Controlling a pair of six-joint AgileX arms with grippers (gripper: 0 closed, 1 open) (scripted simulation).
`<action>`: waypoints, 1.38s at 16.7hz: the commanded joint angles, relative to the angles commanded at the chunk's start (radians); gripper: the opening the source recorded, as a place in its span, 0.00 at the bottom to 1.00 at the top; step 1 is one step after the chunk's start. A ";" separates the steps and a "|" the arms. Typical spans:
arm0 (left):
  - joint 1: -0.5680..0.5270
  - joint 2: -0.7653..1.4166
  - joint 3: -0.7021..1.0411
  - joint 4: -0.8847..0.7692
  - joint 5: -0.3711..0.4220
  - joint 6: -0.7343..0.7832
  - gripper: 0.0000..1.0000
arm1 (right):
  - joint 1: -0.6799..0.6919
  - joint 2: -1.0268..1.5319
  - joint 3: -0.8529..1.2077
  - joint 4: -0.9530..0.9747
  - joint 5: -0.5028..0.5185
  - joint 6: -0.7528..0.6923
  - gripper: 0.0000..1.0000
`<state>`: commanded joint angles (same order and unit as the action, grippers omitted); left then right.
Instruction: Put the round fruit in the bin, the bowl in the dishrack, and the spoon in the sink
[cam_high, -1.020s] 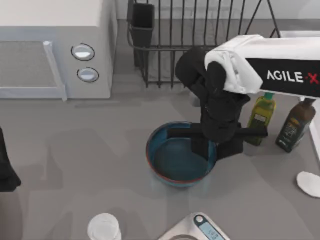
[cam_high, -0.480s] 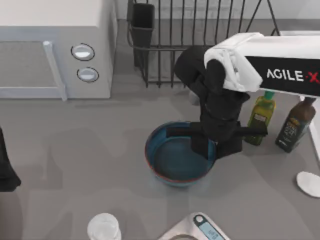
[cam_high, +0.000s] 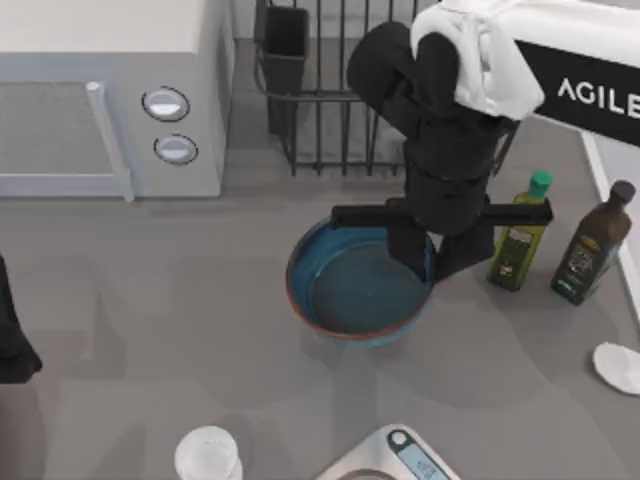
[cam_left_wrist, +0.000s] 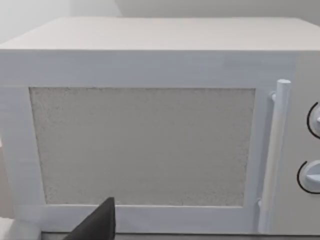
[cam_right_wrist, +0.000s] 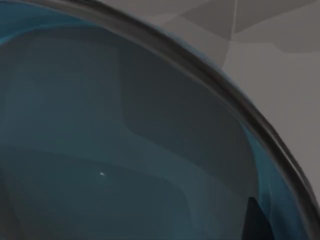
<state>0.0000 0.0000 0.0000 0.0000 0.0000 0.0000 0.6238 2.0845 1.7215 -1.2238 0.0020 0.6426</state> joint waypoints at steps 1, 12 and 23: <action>0.000 0.000 0.000 0.000 0.000 0.000 1.00 | 0.000 -0.008 0.029 -0.037 0.000 0.000 0.00; 0.000 0.000 0.000 0.000 0.000 0.000 1.00 | 0.039 -0.081 0.040 0.027 0.100 -0.057 0.00; 0.000 0.000 0.000 0.000 0.000 0.000 1.00 | 0.307 -0.469 -0.179 0.899 0.791 -0.447 0.00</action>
<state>0.0000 0.0000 0.0000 0.0000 0.0000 0.0000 0.9309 1.6158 1.5420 -0.3251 0.7926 0.1956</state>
